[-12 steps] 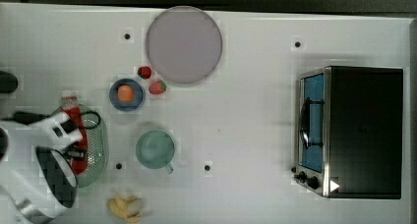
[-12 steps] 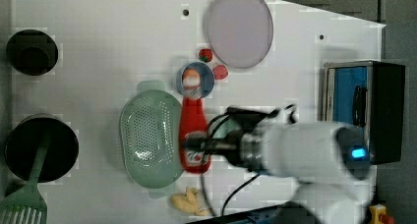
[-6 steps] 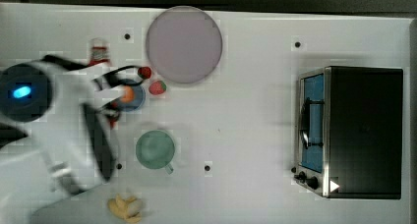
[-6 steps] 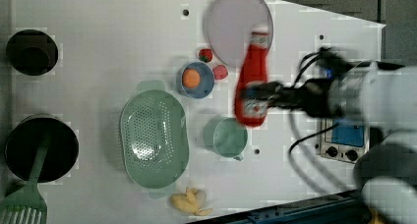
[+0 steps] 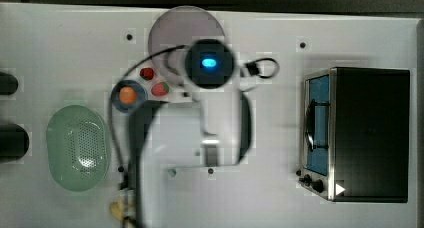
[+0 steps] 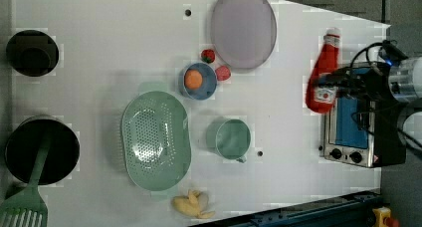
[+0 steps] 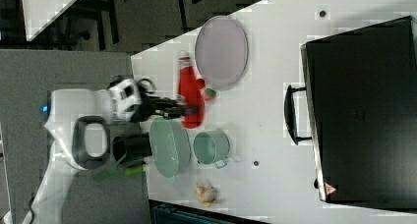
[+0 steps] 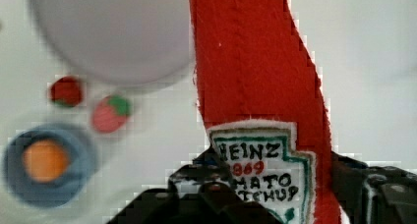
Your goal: Pick ketchup from strainer and place it on the table
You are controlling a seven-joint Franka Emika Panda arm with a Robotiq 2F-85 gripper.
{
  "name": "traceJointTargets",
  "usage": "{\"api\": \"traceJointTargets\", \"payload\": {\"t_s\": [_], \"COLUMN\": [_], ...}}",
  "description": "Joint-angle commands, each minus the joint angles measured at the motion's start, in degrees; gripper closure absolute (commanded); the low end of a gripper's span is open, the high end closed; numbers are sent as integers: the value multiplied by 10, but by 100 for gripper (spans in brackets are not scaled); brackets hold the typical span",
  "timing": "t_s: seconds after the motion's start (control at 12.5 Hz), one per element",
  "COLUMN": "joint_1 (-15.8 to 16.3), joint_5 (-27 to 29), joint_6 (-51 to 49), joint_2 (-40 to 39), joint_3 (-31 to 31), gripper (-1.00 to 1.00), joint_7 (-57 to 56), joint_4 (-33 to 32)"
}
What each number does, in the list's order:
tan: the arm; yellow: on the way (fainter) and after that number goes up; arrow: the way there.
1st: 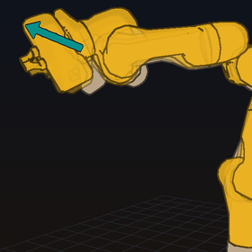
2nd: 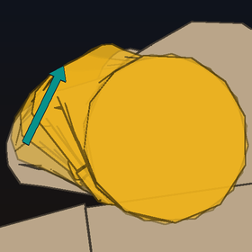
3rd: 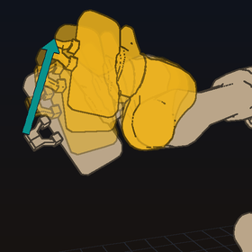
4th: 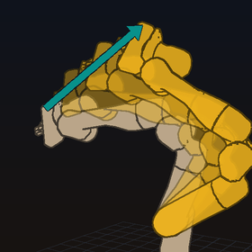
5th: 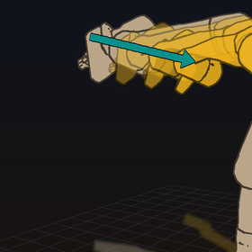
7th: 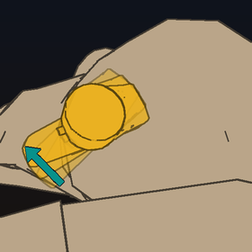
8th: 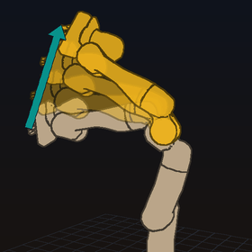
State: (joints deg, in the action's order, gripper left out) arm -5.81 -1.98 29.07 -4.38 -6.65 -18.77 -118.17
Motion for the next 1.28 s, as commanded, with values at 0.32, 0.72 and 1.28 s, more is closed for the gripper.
{"api": "traceJointTargets", "payload": {"t_s": [0.32, 0.72, 1.28], "joint_1": [13, 13, 14], "joint_5": [0, 0, 1], "joint_6": [96, 225, 264], "joint_2": [5, -49, -53], "joint_3": [27, 40, 40], "gripper": [-18, -18, -100], "joint_7": [-58, -58, -56], "joint_4": [-119, -185, -164]}}
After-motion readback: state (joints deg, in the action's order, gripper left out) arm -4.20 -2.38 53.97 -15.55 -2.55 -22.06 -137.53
